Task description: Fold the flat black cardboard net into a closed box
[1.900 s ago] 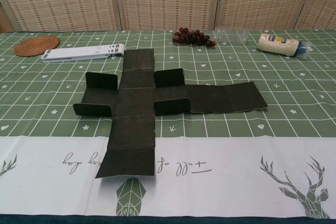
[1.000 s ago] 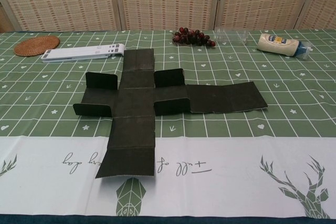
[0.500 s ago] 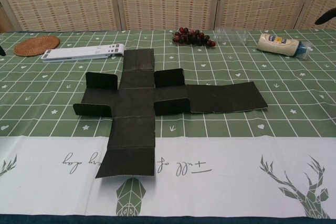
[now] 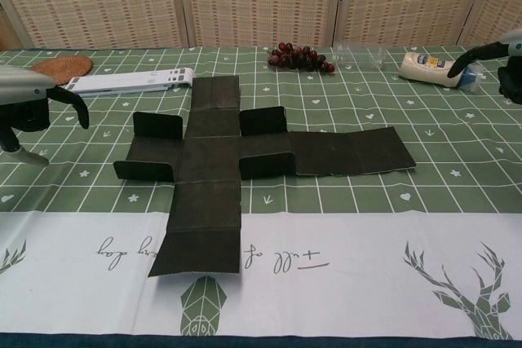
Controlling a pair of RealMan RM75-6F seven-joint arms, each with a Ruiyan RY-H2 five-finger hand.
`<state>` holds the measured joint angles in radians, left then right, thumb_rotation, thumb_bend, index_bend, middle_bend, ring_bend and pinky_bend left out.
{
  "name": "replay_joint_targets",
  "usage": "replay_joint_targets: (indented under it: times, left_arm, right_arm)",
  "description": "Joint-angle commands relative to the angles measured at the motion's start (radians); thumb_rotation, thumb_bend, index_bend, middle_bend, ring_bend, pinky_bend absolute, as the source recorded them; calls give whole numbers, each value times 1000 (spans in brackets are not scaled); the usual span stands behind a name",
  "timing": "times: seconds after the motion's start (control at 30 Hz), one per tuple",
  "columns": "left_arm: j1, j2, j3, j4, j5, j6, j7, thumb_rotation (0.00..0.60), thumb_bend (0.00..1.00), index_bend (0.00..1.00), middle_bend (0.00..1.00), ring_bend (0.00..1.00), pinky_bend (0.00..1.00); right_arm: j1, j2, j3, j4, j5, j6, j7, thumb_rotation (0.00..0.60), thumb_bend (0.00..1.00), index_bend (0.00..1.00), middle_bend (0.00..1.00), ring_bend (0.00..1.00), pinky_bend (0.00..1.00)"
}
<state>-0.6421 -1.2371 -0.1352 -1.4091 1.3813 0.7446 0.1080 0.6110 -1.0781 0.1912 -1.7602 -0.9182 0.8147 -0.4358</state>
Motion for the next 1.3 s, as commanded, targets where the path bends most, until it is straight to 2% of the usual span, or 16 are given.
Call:
replay_joint_targets:
  times: [0.03,0.27,0.47,0.7,0.87,1.03,1.17,1.3]
  left_arm:
    - [-51,-42,-12,56,-62,-51,29,600,191,311,949,916,1000]
    - [-97,-73,18,105,-111,-98,136,600,193,295,945,915,1000]
    - [-117,-73,18,57,-215,-126,177,600,212,297,977,946,1000]
    - [-160,-75,24,25,-297,-154,206,600,429,296,987,953,1000]
    - [-183,-77,30,9,-332,-160,207,600,488,297,992,957,1000]
    - [-172,-112,44,46,-260,-82,205,600,450,259,971,944,1000]
    - [-149,-172,60,132,-142,19,163,600,322,176,953,934,1000]
    - [-137,-220,76,218,-46,86,95,600,276,83,940,933,1000]
  right_arm:
    - [37,-8,-15,23,58,-26,-25,600,1000,175,814,980,989]
    - [116,-17,-68,62,187,-91,-73,600,1000,185,879,988,989]
    - [170,-47,-113,105,270,-123,-92,600,1000,186,891,995,989]
    - [221,-97,-152,160,318,-149,-90,600,1000,186,895,1000,989]
    - [242,-112,-162,171,321,-150,-68,600,1000,186,897,1000,989]
    - [243,-112,-166,168,302,-133,-39,600,1000,186,896,1000,989]
    - [233,-111,-168,162,274,-108,-14,600,1000,186,896,1000,989]
    - [235,-107,-182,153,281,-105,-10,600,1000,173,896,1000,989]
